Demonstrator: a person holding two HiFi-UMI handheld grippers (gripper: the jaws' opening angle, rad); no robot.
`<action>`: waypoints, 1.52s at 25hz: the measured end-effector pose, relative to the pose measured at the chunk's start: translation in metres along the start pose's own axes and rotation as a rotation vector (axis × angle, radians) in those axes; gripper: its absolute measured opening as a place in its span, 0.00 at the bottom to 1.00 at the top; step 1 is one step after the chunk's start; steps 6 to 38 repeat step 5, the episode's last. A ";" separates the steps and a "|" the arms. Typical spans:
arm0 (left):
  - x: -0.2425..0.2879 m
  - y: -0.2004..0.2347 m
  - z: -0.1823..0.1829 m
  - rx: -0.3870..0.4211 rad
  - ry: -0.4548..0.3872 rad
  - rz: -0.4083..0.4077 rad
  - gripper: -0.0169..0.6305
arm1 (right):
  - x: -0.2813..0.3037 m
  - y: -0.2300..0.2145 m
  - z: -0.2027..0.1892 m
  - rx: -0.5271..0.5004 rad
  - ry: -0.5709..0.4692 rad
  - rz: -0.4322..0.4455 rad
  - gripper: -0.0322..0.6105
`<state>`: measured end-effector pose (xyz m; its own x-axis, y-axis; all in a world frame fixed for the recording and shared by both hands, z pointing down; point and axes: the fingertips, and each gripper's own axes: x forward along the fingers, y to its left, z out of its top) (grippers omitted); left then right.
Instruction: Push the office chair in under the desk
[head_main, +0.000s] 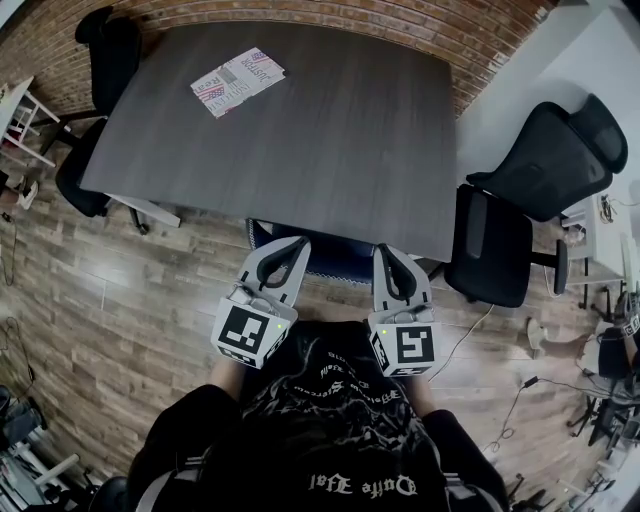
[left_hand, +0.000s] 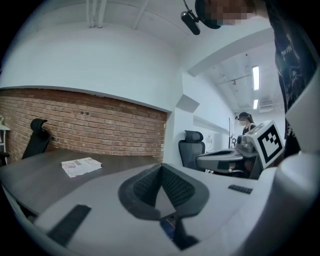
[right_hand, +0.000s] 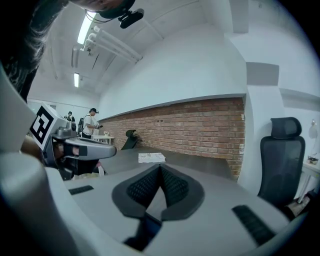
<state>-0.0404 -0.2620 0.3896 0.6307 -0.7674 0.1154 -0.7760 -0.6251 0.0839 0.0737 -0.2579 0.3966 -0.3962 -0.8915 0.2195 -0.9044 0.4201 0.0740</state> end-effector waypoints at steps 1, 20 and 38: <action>0.000 0.000 -0.001 -0.001 0.003 -0.002 0.04 | 0.000 0.000 -0.001 0.001 0.002 -0.003 0.05; -0.001 0.001 -0.004 -0.003 0.001 -0.006 0.04 | 0.000 0.002 -0.004 0.003 0.005 -0.006 0.05; -0.001 0.001 -0.004 -0.003 0.001 -0.006 0.04 | 0.000 0.002 -0.004 0.003 0.005 -0.006 0.05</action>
